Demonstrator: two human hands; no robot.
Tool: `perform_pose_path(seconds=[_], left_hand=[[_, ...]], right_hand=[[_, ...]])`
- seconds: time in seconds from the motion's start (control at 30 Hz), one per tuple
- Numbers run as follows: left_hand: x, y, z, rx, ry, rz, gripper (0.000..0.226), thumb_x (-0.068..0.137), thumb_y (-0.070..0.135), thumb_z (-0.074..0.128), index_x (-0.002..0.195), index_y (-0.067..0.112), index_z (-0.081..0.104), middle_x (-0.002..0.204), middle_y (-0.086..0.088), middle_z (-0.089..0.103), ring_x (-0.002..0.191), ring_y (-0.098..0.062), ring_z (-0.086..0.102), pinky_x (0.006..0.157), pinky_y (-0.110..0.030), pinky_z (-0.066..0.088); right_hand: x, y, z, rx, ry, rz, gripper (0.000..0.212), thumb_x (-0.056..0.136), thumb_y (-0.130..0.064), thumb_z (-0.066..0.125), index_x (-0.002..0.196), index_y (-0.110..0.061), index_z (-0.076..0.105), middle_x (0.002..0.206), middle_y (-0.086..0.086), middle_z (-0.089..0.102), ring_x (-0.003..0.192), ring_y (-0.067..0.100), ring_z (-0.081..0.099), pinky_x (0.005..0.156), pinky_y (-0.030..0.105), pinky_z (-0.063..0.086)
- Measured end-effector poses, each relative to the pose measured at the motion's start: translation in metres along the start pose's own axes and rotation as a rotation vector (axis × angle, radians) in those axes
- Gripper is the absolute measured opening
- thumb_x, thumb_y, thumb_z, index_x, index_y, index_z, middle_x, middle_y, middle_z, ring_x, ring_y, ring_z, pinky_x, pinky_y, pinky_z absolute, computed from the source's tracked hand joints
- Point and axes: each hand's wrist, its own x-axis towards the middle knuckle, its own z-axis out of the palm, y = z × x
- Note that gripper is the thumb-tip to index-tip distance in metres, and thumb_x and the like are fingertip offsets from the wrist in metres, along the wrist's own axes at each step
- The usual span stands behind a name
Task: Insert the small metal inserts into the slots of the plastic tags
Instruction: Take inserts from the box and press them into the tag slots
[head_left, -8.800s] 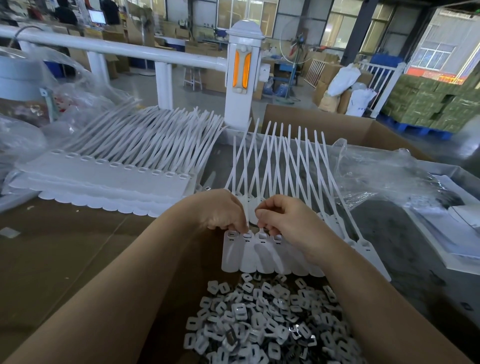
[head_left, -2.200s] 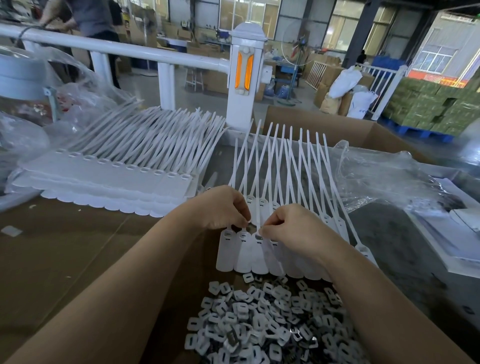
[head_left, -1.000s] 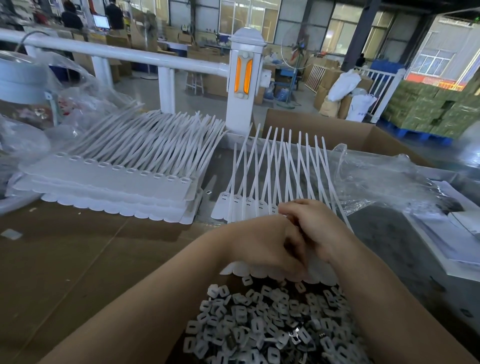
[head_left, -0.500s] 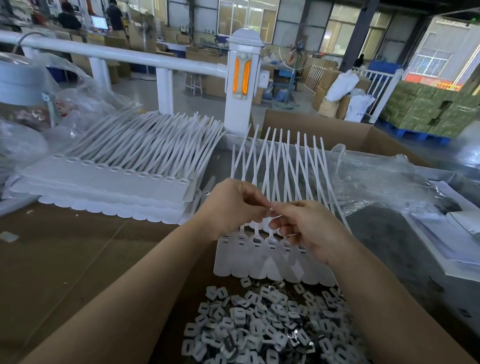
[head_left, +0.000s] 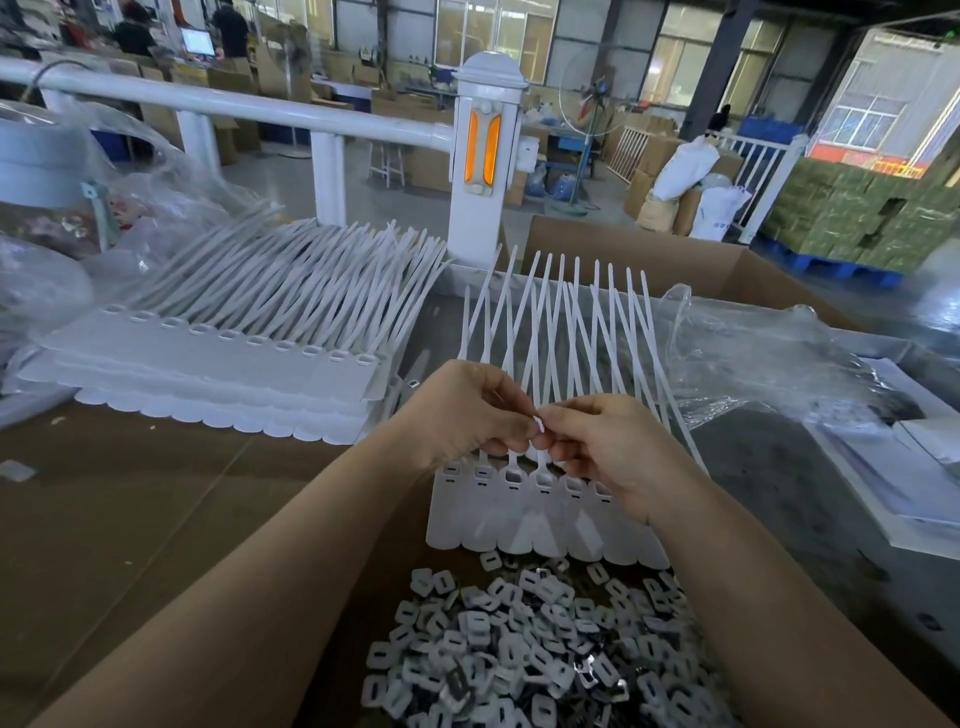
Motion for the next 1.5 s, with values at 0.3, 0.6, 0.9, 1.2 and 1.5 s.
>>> perform_pose_path(seconds=[0.3,0.6,0.9,1.2,1.5], left_hand=[[-0.001,0.001,-0.002,-0.02,0.009,-0.028,0.012,0.08,0.003,0.079,0.089,0.007,0.071,0.079,-0.009,0.075,0.074,-0.019,0.073,0.075,-0.032,0.062],[0.0,0.0,-0.007,-0.129,-0.043,-0.105,0.006,0.086,0.005,0.072,0.09,0.008,0.072,0.082,-0.012,0.076,0.077,-0.02,0.073,0.072,-0.028,0.058],[-0.005,0.006,-0.013,0.0,-0.119,-0.159,0.008,0.083,0.005,0.075,0.09,0.007,0.071,0.077,-0.009,0.075,0.066,-0.012,0.07,0.057,-0.017,0.052],[-0.007,0.006,-0.011,0.077,-0.131,-0.194,0.013,0.08,0.006,0.078,0.09,0.009,0.071,0.076,-0.008,0.075,0.065,-0.011,0.069,0.059,-0.018,0.052],[-0.006,0.011,-0.002,0.151,-0.113,-0.269,0.011,0.079,-0.001,0.074,0.087,0.006,0.073,0.064,-0.004,0.069,0.05,-0.005,0.061,0.053,-0.015,0.05]], right_hand=[[-0.002,-0.003,-0.002,0.054,-0.047,-0.012,0.003,0.085,-0.005,0.075,0.087,-0.007,0.075,0.078,0.011,0.076,0.062,0.013,0.062,0.059,0.023,0.054],[-0.001,0.001,-0.001,-0.015,-0.017,-0.045,0.005,0.083,-0.007,0.078,0.086,-0.01,0.076,0.081,0.01,0.077,0.065,0.012,0.063,0.064,0.023,0.056],[-0.005,-0.001,0.003,-0.25,-0.062,-0.066,0.007,0.085,-0.01,0.077,0.083,-0.016,0.076,0.08,0.016,0.073,0.06,0.014,0.055,0.055,0.023,0.047],[-0.007,-0.001,0.004,-0.367,-0.124,-0.069,0.01,0.085,-0.008,0.073,0.087,-0.018,0.074,0.072,-0.001,0.074,0.065,0.012,0.061,0.061,0.025,0.047],[0.0,0.003,0.004,-0.294,-0.088,-0.045,0.005,0.094,-0.015,0.065,0.092,-0.014,0.07,0.071,-0.001,0.068,0.063,0.01,0.058,0.06,0.023,0.048]])
